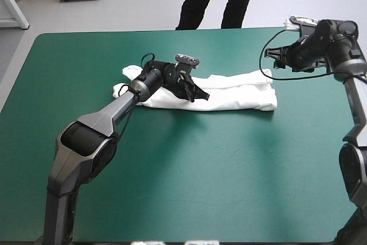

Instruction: Fold the cloth

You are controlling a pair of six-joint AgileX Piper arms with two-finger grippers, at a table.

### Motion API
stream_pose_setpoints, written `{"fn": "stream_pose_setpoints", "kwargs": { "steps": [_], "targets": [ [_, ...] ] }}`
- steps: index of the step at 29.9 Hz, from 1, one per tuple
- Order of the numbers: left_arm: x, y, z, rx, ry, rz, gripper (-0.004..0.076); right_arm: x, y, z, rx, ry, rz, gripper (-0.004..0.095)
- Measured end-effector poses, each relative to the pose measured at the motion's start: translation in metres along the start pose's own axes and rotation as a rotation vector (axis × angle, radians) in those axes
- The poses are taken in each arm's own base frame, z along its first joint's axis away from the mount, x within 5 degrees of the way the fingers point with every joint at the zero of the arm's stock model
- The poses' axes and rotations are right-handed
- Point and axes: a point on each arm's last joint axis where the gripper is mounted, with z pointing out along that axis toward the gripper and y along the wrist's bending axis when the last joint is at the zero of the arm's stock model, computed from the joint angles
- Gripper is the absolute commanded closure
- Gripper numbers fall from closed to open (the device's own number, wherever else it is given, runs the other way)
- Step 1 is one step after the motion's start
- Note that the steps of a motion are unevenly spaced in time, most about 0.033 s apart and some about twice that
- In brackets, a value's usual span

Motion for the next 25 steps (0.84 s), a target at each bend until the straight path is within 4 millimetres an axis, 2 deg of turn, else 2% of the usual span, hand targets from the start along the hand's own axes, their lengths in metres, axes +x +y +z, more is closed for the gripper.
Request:
{"fn": "stream_pose_setpoints", "kwargs": {
  "steps": [5,10,17,25],
  "targets": [
    [0.000,0.000,0.001,0.001,0.002,-0.001,0.0733,0.008,-0.019,0.011,-0.079,0.057,0.031,0.0326],
    [0.000,0.000,0.001,0.002,0.009,0.000,0.0733,0.025,-0.034,0.051,-0.146,0.178,0.026,0.0316],
    [0.001,0.000,0.001,0.004,0.020,-0.001,0.0733,0.032,-0.038,0.096,-0.202,0.252,0.037,0.0317],
    [0.001,0.000,0.001,0.004,0.023,0.000,0.0733,0.037,-0.041,0.126,-0.250,0.279,0.059,0.0318]
  ]
}}
